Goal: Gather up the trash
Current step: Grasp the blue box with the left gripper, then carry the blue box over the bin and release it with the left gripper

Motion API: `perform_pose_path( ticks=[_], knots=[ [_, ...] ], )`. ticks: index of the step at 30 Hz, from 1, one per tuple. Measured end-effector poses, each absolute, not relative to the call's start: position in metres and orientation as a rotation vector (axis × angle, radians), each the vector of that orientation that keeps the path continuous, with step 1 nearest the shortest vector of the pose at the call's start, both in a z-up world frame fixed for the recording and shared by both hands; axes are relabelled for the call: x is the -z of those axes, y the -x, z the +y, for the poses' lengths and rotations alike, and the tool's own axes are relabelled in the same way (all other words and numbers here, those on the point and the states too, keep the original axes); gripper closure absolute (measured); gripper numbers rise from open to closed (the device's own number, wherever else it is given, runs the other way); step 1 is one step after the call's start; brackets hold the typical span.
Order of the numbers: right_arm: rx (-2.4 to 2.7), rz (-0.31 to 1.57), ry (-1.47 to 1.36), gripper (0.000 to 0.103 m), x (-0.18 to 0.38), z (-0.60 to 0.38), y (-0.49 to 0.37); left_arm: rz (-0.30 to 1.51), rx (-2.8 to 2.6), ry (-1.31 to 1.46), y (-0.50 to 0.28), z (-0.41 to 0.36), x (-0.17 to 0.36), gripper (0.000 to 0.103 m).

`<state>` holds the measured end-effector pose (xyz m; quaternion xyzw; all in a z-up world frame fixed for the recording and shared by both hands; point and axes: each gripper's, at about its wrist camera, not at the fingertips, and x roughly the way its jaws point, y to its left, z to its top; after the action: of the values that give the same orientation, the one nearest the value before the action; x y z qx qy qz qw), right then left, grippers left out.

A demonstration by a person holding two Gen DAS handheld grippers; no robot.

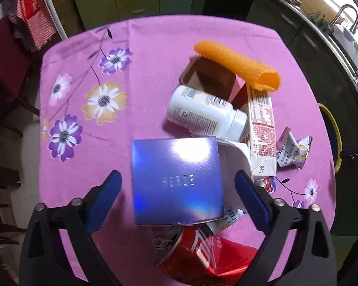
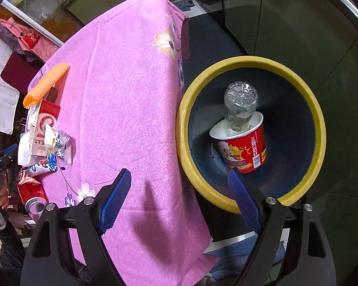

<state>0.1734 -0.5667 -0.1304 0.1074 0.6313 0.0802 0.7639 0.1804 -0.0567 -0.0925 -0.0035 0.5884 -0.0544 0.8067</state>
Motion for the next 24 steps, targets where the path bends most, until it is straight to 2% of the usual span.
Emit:
perform_pose_path(
  ticks=[8,24],
  knots=[
    [-0.189,1.386,-0.230,0.021,0.135,-0.562,-0.171,1.301,0.090,-0.008,-0.187,-0.058,0.110,0.026],
    [-0.202,1.397,-0.238,0.020,0.141,-0.558,-0.169,1.299,0.095,0.011,-0.189,-0.051,0.109,0.029]
  ],
)
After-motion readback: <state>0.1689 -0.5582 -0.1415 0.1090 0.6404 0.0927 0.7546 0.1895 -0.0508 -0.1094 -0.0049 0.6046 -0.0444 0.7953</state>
